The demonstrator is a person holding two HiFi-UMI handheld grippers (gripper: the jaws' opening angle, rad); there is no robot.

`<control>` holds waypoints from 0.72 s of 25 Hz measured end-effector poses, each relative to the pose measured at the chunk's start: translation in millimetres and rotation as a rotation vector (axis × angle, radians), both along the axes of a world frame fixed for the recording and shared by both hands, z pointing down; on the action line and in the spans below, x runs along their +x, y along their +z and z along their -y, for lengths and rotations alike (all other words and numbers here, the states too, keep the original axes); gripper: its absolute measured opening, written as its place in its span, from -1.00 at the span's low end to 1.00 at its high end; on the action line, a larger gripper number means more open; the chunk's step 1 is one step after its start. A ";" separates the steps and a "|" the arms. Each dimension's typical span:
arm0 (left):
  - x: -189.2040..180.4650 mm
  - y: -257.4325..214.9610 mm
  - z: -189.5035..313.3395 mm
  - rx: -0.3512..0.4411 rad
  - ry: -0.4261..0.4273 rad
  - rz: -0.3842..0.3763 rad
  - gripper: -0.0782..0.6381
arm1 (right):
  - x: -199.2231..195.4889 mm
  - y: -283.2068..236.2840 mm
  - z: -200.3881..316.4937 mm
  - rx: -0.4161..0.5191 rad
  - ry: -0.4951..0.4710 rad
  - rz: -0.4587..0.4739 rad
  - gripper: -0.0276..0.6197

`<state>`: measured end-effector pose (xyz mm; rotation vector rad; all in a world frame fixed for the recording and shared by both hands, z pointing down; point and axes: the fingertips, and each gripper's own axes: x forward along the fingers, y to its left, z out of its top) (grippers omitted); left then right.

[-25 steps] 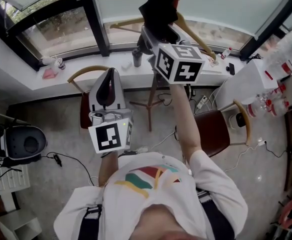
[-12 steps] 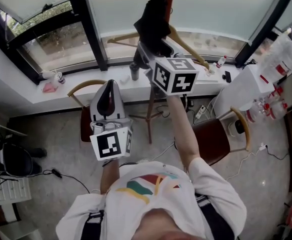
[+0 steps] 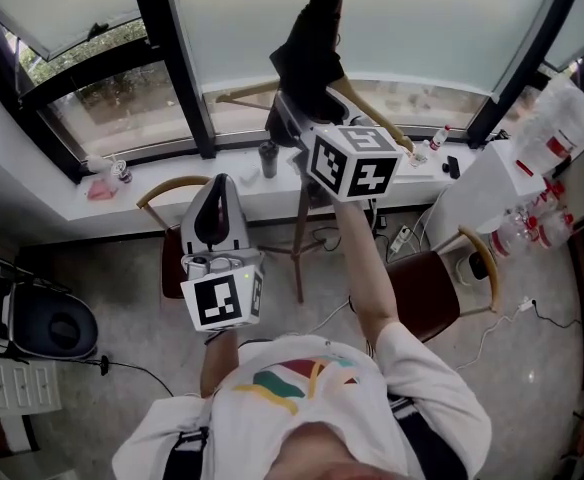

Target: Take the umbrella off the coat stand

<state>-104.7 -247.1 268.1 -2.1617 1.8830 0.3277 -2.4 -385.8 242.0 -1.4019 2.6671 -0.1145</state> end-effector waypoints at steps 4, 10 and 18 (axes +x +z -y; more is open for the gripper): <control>-3.2 -2.3 -0.6 0.001 0.000 0.003 -0.76 | -1.5 -17.9 -2.4 0.028 -0.005 -0.006 -0.23; 2.1 -3.7 -0.7 0.005 0.006 0.010 -0.76 | 7.3 -53.0 -6.7 0.096 0.006 -0.026 -0.23; 6.9 -2.2 2.5 0.030 0.036 0.026 -0.76 | 18.3 -113.5 -14.4 0.197 0.014 -0.008 -0.23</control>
